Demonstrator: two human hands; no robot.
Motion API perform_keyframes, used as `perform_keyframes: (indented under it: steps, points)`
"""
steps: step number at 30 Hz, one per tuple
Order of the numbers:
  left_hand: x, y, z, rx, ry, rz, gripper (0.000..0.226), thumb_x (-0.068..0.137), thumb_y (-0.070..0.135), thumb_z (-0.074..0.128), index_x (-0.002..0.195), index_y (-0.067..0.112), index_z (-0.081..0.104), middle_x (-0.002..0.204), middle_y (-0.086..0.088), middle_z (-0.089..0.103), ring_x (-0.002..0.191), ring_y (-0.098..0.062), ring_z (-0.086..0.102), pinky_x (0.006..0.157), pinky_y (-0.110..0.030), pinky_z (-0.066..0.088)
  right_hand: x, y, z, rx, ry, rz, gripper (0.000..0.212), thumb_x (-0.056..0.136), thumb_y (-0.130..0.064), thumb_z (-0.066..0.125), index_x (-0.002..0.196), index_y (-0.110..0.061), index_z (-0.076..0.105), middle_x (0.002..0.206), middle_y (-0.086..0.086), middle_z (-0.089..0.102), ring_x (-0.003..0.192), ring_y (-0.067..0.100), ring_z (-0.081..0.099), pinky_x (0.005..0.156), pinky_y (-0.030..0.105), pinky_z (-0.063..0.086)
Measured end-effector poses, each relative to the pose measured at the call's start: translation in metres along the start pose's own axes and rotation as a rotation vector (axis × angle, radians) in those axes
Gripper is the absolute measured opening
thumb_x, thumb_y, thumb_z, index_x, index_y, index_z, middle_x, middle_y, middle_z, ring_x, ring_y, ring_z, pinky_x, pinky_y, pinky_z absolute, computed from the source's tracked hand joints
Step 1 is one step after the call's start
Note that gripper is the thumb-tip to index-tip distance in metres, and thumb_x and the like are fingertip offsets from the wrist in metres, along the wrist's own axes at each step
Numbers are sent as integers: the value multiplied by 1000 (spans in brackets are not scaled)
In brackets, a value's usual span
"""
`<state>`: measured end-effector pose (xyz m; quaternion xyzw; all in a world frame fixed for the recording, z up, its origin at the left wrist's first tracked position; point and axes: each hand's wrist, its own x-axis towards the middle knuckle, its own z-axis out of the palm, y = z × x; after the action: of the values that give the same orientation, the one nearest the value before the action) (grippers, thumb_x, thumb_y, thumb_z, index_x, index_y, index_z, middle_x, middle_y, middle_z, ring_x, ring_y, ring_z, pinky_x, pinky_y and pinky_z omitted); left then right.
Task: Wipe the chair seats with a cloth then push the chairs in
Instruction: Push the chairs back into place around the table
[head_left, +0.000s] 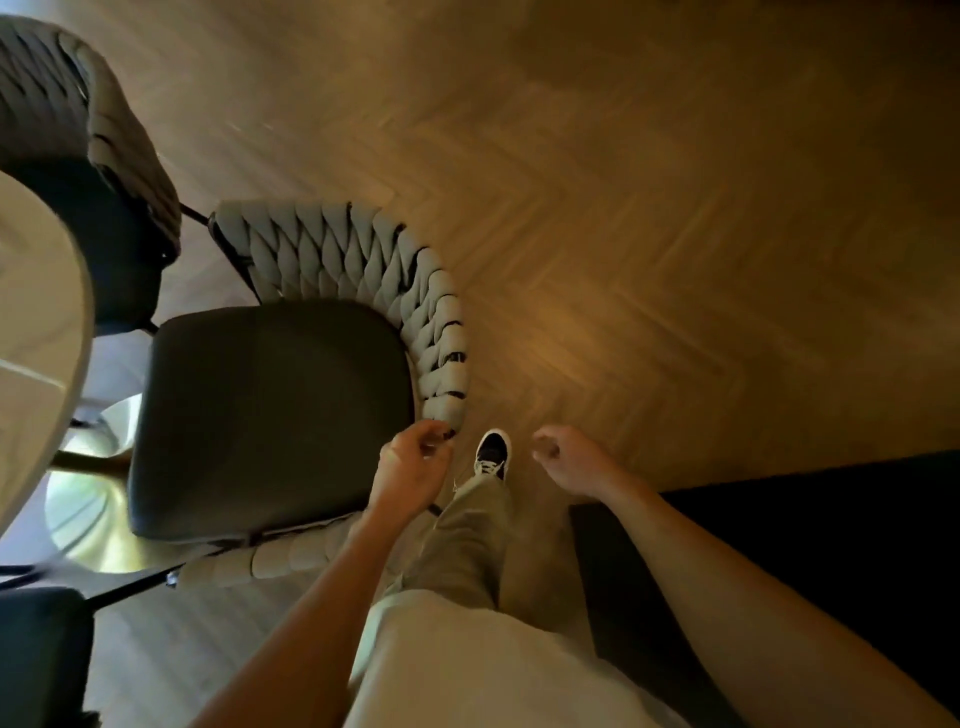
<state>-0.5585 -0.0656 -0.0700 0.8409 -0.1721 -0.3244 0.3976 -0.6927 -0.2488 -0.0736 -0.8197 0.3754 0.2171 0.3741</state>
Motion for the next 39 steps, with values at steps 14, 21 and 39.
perform_keyframes:
  steps: [14,21,39]
  points:
    - [180,70,-9,-176,171,-223,20,95,23,57,114,26,63,102,11,64,87,3,59,59,-7,43,184,-59,-150,-121,-188,-25,38,99,-29,50,136,-22,48,140,-2,48,126,17,48,103,33,41]
    - [241,101,-9,-223,347,-331,19,96,22,55,112,25,63,102,11,63,86,4,57,57,-5,41,283,-81,-207,-188,-273,-164,30,96,-19,54,125,-13,58,124,3,60,110,16,57,94,26,44]
    - [386,187,-29,-443,913,-651,20,92,19,59,111,23,65,105,6,65,92,-6,60,75,-18,48,496,-258,-352,-543,-418,-707,25,93,-25,58,117,-19,64,103,1,66,96,16,61,85,28,48]
